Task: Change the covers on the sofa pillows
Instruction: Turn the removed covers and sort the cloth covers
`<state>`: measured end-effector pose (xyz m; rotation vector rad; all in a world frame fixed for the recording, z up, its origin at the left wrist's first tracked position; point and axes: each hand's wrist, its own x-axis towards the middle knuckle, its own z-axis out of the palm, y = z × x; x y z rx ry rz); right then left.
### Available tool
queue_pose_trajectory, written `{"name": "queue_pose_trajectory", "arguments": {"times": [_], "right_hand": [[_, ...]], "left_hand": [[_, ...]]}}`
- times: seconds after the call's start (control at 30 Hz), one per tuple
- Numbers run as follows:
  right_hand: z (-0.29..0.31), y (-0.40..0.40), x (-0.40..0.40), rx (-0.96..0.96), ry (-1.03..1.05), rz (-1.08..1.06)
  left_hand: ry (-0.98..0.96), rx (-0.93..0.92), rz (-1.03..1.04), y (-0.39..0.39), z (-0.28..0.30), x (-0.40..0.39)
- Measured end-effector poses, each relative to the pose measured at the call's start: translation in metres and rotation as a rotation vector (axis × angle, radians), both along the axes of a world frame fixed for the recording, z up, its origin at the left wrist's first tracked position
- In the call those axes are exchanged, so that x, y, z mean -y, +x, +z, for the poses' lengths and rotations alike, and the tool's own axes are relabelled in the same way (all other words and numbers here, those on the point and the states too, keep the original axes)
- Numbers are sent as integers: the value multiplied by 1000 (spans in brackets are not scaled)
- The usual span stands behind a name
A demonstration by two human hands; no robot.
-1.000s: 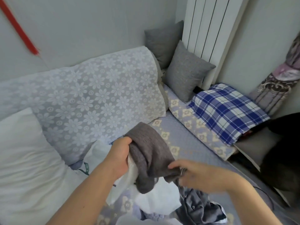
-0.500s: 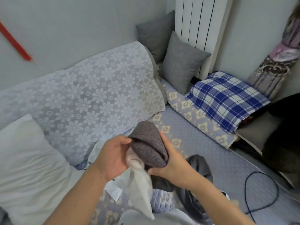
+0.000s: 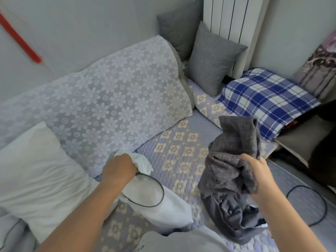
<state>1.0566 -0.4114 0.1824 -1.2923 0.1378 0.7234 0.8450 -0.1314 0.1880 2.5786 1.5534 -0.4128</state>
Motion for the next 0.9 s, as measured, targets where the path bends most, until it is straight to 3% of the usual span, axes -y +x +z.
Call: {"name": "queue_pose_trajectory", "arguments": {"times": [0.1,0.2,0.33,0.43,0.6,0.73,0.83,0.9], "right_hand": [[-3,-13,0,23,-51,127],[-3,-22,0,27,-100,309],[10,-39,-19,93,-76,671],[11,-57,-47,182,-98,884],[-5,-59,-82,133,-97,830],[-29,-64,-100,564,-558,627],[-25,-72,-109,791,-593,806],[-26,-67,-115,579,-511,835]], "left_hand": [[-43,198,-66,6,1,-2],[-333,425,18,22,29,16],[-461,483,-22,47,72,43],[-431,426,-105,58,85,54],[-214,393,-190,57,88,59],[-306,460,-150,54,80,63],[-442,420,-168,57,69,74],[-508,409,-183,57,60,83]]}}
